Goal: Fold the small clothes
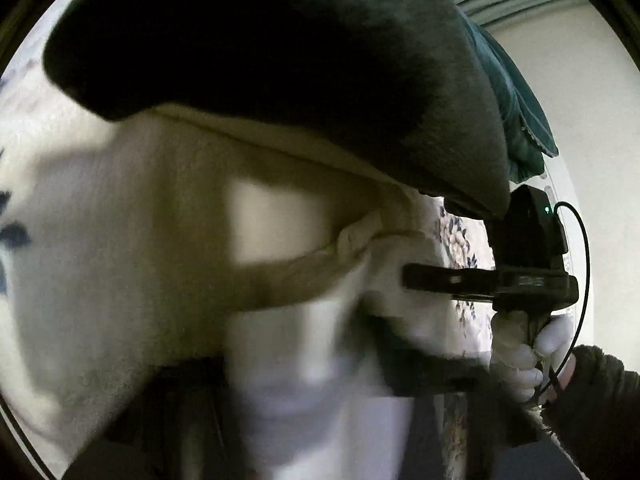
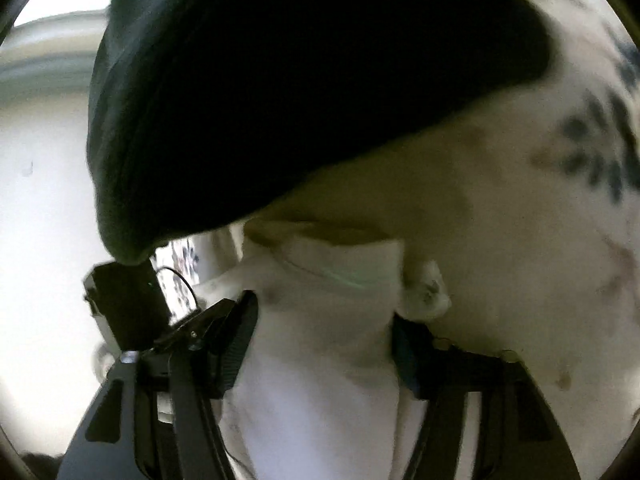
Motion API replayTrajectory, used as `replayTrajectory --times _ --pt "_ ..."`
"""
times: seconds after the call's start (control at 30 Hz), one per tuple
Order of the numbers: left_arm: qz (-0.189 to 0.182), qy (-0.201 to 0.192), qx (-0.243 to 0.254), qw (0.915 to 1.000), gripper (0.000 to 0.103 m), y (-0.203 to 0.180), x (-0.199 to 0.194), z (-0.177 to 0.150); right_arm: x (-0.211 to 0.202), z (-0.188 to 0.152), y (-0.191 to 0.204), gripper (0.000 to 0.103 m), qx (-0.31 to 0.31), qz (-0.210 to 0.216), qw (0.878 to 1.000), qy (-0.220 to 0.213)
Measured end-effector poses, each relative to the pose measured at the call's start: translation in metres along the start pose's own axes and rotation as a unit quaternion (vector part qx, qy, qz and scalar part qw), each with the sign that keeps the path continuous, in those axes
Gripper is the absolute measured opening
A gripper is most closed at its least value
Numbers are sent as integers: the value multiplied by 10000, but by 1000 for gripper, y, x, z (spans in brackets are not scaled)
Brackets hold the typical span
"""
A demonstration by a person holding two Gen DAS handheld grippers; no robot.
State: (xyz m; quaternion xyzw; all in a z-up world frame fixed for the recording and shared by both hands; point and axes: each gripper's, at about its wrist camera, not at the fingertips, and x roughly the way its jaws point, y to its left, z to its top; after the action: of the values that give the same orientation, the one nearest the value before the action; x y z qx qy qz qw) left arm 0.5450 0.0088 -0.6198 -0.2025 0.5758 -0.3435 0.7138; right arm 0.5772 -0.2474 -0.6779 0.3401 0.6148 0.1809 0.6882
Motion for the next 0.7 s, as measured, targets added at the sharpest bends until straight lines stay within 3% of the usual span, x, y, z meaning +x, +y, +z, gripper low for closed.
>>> replayTrajectory --times 0.1,0.43,0.7 --pt "84 -176 57 9998 7 -6 -8 -4 -4 0 11 8 -55 15 9998 -165" --pt "-23 -680 210 9975 7 -41 -55 -28 -48 -30 27 4 -420 303 9969 -584" --pt "185 -960 8 9952 10 -62 -94 -76 -85 -113 52 4 -767 627 9934 -585"
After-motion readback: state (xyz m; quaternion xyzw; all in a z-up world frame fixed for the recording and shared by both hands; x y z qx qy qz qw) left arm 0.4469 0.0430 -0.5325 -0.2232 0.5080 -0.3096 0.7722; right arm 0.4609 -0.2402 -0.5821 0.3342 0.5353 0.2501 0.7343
